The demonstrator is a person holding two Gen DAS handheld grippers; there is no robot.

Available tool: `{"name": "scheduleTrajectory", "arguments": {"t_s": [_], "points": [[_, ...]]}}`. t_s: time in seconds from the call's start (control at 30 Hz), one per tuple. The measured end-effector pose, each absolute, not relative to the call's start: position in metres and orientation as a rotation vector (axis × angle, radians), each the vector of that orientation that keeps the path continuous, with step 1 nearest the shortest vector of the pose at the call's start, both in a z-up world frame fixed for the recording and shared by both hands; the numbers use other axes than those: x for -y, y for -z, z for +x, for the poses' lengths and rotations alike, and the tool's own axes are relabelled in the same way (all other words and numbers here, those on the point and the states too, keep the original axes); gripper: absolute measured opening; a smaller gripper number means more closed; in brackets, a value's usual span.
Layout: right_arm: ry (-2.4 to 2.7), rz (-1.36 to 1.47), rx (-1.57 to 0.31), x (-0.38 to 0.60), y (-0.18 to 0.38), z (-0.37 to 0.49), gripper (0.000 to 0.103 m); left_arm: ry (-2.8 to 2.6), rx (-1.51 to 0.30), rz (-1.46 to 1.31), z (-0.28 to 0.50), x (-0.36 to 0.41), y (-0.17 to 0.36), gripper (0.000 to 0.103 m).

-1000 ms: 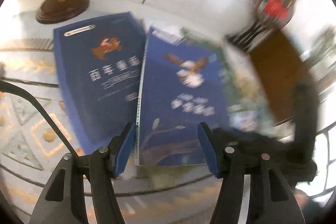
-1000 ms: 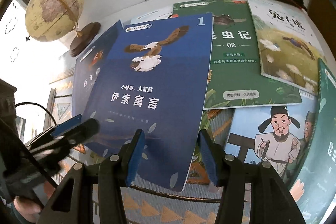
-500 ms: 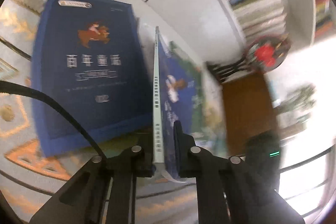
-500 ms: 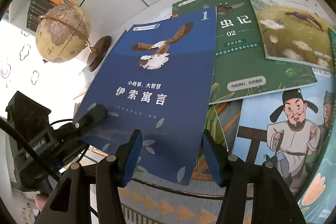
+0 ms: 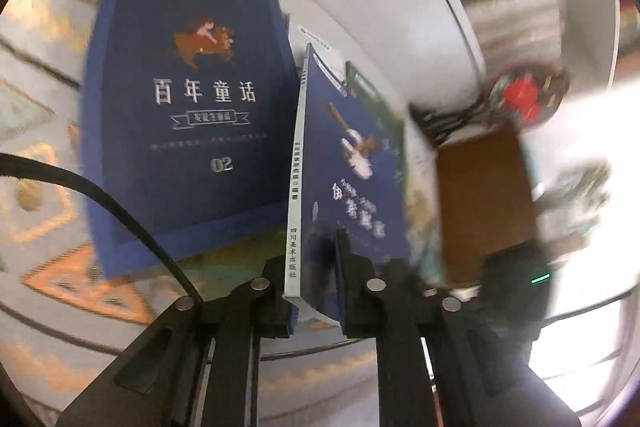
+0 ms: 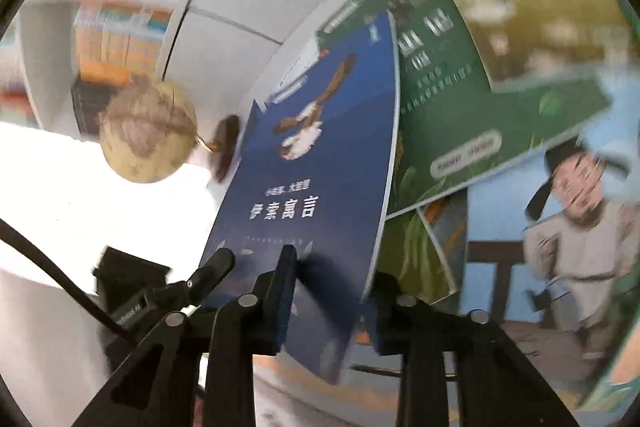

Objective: Organize books

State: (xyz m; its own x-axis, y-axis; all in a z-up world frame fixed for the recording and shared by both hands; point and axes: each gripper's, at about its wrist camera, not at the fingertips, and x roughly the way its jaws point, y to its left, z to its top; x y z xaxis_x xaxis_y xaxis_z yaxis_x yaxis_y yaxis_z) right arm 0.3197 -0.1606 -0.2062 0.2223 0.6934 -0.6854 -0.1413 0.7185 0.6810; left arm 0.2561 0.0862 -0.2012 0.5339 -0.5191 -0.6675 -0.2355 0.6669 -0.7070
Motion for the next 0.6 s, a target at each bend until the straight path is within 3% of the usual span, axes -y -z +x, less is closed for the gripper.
{"name": "scheduleTrajectory", "arguments": {"t_s": [0.23,0.6], "points": [[-0.649,0.081,-1.097,0.121,0.165,0.275,0.024,0.119,-1.011,-0.522,0.226,-0.050,0.159,0.012],[-0.761,-0.040,-1.041,0.128,0.139,0.193,0.024,0.068,-0.970,-0.489,0.137,-0.045,0.124,0.013]]}}
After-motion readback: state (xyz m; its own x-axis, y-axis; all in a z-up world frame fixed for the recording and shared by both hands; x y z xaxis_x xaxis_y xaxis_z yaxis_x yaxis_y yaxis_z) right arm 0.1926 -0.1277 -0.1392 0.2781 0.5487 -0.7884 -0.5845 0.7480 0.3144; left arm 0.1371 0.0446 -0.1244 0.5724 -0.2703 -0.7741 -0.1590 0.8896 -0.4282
